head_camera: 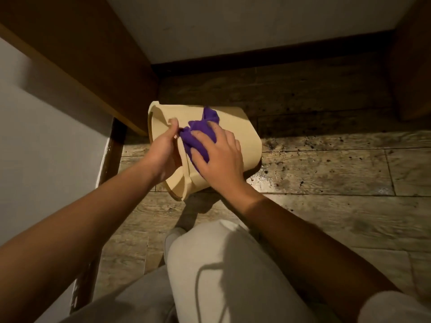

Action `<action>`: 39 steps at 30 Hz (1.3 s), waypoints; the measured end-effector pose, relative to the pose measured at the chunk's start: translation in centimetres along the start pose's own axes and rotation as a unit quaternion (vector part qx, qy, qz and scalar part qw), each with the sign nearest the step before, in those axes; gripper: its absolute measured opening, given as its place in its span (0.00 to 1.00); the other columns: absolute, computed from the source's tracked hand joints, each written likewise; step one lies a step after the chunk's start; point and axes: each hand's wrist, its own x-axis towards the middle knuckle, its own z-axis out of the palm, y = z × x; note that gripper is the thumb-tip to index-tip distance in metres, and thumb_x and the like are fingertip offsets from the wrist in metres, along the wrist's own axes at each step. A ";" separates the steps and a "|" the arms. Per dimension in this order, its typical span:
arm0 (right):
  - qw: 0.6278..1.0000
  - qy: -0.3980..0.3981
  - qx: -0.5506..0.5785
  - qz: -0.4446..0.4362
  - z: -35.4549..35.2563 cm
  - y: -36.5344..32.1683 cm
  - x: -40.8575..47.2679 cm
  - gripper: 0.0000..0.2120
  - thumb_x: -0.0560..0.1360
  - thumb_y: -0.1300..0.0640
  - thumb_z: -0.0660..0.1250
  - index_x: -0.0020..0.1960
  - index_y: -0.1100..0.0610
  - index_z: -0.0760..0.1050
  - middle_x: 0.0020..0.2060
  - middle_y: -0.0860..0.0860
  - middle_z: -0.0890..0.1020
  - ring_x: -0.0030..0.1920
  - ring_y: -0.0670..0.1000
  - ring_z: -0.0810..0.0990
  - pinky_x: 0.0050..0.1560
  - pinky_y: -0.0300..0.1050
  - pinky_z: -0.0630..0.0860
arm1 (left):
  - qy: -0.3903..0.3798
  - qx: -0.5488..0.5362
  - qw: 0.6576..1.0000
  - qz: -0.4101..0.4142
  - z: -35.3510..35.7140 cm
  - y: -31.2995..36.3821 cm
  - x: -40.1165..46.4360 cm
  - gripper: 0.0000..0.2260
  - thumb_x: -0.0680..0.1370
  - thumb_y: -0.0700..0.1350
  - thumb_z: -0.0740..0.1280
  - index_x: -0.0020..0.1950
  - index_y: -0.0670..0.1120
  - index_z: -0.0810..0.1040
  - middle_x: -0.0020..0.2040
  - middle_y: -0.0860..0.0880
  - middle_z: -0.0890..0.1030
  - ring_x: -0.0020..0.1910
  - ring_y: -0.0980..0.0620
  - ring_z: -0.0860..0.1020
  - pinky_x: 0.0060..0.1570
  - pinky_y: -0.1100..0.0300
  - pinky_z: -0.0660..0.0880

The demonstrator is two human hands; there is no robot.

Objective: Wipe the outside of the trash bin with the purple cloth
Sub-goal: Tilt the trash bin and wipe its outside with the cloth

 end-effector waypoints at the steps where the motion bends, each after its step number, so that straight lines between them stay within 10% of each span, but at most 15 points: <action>1: 1.000 -0.002 -0.027 0.001 0.6 0.5 -0.4 0.21 0.80 0.43 0.61 0.71 0.45 0.74 0.72 0.53 0.73 0.66 0.57 0.71 0.60 0.51 0.69 | 0.000 -0.009 1.000 0.005 -0.2 0.1 0.0 0.21 0.85 0.61 0.57 0.70 0.49 0.77 0.61 0.45 0.87 0.61 0.45 0.85 0.56 0.49 0.81; 6: 0.973 -0.009 -0.077 0.218 0.7 8.4 -1.3 0.19 0.82 0.45 0.60 0.71 0.47 0.73 0.71 0.58 0.73 0.68 0.61 0.72 0.65 0.59 0.72 | 0.043 0.003 0.999 0.020 -2.1 -0.4 -0.1 0.18 0.86 0.49 0.59 0.76 0.49 0.69 0.66 0.45 0.82 0.62 0.44 0.82 0.58 0.46 0.80; 12: 0.949 0.046 0.017 0.311 -1.7 12.9 -0.5 0.20 0.80 0.44 0.63 0.70 0.49 0.74 0.64 0.54 0.77 0.61 0.56 0.77 0.52 0.45 0.68 | -0.024 -0.002 0.999 0.036 -2.0 0.6 -1.2 0.21 0.81 0.57 0.67 0.71 0.49 0.77 0.65 0.46 0.84 0.62 0.45 0.84 0.53 0.50 0.84; 17: 0.938 0.046 0.123 0.320 -2.8 9.9 1.3 0.20 0.81 0.45 0.64 0.71 0.49 0.73 0.63 0.53 0.78 0.60 0.55 0.79 0.57 0.51 0.76 | -0.059 0.220 0.974 0.002 -2.3 -2.0 -4.0 0.30 0.73 0.58 0.70 0.73 0.52 0.71 0.68 0.49 0.77 0.67 0.44 0.77 0.64 0.45 0.78; 23: 0.966 0.062 0.182 0.170 -4.7 2.5 3.6 0.18 0.80 0.47 0.67 0.68 0.50 0.79 0.65 0.53 0.79 0.60 0.53 0.79 0.58 0.45 0.74 | -0.015 0.118 0.991 0.054 -1.7 0.3 -3.7 0.13 0.82 0.59 0.61 0.62 0.57 0.75 0.62 0.49 0.80 0.58 0.49 0.83 0.49 0.54 0.81; 28: 0.998 -0.054 -0.011 -0.024 -1.3 -3.2 3.6 0.22 0.81 0.40 0.59 0.72 0.45 0.73 0.73 0.55 0.73 0.67 0.60 0.72 0.61 0.54 0.71 | 0.045 0.056 0.994 0.087 -0.6 0.9 -2.7 0.22 0.86 0.59 0.56 0.71 0.48 0.76 0.62 0.44 0.85 0.60 0.47 0.84 0.53 0.52 0.82; 35: 0.971 -0.052 -0.102 0.211 0.3 8.4 -0.9 0.21 0.82 0.45 0.60 0.73 0.51 0.71 0.71 0.59 0.72 0.67 0.62 0.72 0.64 0.58 0.72 | 0.124 0.009 0.992 0.032 -2.9 1.8 -2.5 0.17 0.82 0.63 0.61 0.60 0.52 0.76 0.54 0.48 0.87 0.42 0.52 0.89 0.31 0.55 0.83; 39: 0.961 -0.006 -0.004 0.277 -0.7 10.9 -1.2 0.20 0.82 0.45 0.63 0.71 0.51 0.72 0.67 0.57 0.74 0.63 0.58 0.76 0.52 0.47 0.70 | 0.042 0.028 0.998 0.042 -3.4 2.7 -2.6 0.27 0.79 0.63 0.66 0.71 0.47 0.75 0.59 0.46 0.86 0.53 0.48 0.87 0.43 0.53 0.85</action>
